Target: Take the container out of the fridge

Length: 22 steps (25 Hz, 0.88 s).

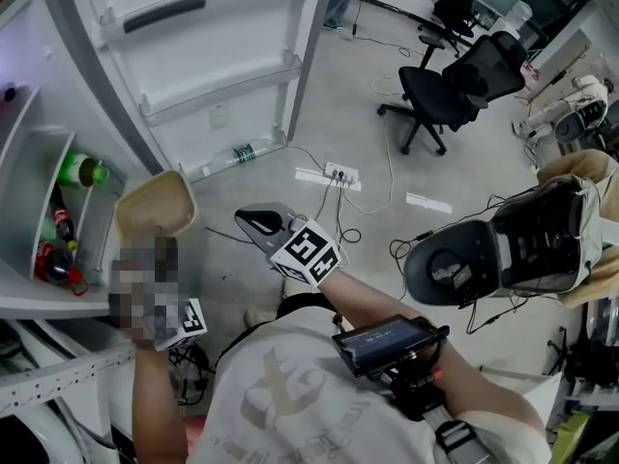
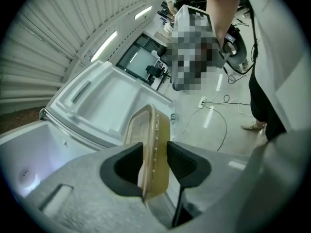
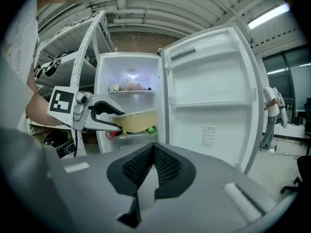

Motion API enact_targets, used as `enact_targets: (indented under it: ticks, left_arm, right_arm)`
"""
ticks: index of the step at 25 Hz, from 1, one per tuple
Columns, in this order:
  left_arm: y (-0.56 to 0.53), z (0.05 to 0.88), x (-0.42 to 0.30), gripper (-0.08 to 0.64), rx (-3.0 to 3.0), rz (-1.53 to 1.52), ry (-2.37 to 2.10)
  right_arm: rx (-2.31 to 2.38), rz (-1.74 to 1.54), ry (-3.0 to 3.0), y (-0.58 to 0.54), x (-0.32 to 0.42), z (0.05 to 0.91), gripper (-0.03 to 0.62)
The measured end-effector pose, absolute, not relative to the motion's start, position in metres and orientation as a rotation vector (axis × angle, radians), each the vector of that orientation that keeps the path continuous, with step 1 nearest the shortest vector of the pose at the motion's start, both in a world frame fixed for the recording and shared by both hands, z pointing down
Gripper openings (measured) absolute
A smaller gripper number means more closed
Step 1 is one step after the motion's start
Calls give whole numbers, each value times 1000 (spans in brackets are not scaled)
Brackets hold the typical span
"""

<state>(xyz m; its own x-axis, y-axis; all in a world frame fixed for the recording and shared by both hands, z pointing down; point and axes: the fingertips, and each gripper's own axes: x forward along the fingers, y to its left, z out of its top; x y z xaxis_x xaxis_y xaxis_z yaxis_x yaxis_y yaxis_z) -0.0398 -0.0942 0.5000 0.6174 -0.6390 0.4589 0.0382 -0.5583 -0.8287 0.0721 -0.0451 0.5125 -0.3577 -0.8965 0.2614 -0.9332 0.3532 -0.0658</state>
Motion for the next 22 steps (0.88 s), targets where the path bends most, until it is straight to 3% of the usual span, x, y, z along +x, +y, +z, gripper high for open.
enact_targets:
  ticks: [22]
  left_arm:
    - [10, 516, 114, 150, -2011, -918, 309]
  right_arm:
    - [1876, 357, -2339, 51, 231, 512, 8]
